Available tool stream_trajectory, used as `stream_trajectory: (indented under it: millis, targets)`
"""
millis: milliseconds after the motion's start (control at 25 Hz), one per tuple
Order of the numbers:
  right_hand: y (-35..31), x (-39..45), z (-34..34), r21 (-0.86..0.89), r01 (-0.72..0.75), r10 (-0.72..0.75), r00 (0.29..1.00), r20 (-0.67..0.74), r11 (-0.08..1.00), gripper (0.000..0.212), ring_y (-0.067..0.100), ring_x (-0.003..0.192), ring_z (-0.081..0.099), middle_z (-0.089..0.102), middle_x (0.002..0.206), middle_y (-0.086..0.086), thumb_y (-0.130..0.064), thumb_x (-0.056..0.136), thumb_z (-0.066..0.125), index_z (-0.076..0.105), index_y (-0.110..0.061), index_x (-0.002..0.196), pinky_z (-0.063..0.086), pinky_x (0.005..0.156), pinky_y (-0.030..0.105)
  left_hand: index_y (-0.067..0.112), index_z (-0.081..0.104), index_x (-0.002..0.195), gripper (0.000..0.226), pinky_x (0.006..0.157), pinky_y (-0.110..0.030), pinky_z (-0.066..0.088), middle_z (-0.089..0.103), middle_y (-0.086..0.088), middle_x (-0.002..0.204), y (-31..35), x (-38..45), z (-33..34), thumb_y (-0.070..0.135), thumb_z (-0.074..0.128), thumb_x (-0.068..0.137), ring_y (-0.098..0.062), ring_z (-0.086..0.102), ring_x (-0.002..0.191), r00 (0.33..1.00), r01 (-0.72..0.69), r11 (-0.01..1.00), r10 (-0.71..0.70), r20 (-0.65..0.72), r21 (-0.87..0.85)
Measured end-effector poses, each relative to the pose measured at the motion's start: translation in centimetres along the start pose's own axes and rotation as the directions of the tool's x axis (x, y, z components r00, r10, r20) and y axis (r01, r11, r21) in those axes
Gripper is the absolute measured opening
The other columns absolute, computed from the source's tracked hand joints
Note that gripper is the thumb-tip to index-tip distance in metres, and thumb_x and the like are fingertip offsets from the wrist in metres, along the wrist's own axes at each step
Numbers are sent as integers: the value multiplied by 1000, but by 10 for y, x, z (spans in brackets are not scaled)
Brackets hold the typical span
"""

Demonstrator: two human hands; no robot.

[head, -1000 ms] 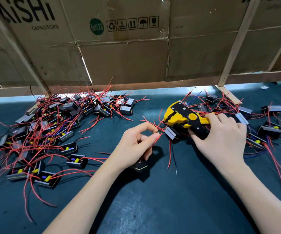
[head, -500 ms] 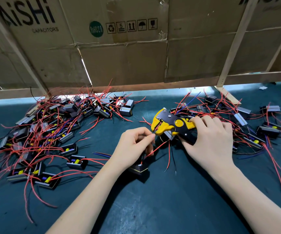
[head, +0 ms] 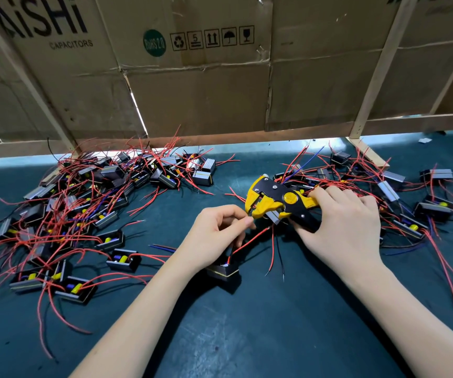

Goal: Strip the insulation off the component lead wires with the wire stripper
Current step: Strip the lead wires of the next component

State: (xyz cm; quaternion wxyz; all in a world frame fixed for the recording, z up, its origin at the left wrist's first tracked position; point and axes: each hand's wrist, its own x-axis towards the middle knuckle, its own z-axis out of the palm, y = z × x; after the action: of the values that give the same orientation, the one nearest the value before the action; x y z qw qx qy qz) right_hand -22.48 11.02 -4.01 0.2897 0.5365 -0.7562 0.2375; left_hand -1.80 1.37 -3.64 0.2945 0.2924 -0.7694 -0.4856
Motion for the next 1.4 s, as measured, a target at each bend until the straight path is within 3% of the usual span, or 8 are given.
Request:
stream_trajectory:
  millis: [200,400,560,800,1040,1120,1240,1400]
  targets:
    - [0,1,-5,13,29,-29,999,-13,999,38,30,62,59,57,64,2,-38,59,85,59,-14,71,25,64,35,8,72,90,17,59,-14,40,56,2,56,1,-1,-5,17,60,97,-8,48,53,997,10,999,-8,76,-32]
    - [2,2,-4,16,22,-22,1000,15,1000,37,30,62,59,57,64,2,-39,62,83,58,-14,70,29,64,35,4,74,88,21,63,-15,43,66,-6,64,3,-2,-16,17,61,96,-11,55,59,979,76,997,-73,189,-8]
    - [2,2,-3,-9,38,-38,999,7,999,38,30,65,59,57,66,2,-44,65,80,57,-14,72,24,65,36,-2,71,83,26,58,-12,42,65,-1,59,3,-3,-13,14,58,98,-7,55,55,979,98,995,-94,179,-15]
    - [2,1,-2,-3,52,-52,999,10,999,37,30,62,59,57,64,2,-42,63,83,59,-14,70,28,65,36,-1,70,80,26,58,-12,41,63,-2,58,3,-3,-12,14,58,98,-9,54,55,980,102,995,-98,176,-16]
    - [-1,3,-7,38,14,-13,1000,-26,999,42,31,46,56,56,52,4,-37,53,92,58,-12,58,26,55,25,5,70,76,26,58,-14,42,61,1,57,5,-3,-13,16,58,98,-10,53,56,979,95,995,-88,184,-29]
    - [1,2,-5,22,15,-14,999,-41,1000,40,32,55,59,60,60,5,-41,58,89,63,-12,68,31,57,30,5,68,76,27,58,-14,42,61,0,58,5,-3,-13,17,57,98,-9,53,56,978,96,994,-86,188,-47]
    - [3,0,-1,-43,2,-3,999,-36,999,47,33,79,57,61,84,8,-49,68,78,65,-12,94,34,74,41,6,64,75,25,60,-14,43,64,-1,63,6,-3,-14,16,59,97,-8,53,57,978,99,995,-91,187,-32]
    - [9,2,0,-31,-76,74,996,-50,997,47,33,82,56,60,85,7,-53,72,70,63,-13,95,34,75,41,14,55,66,28,66,-17,48,70,-10,73,5,-5,-17,8,73,86,-13,68,70,971,109,992,-94,218,-60]
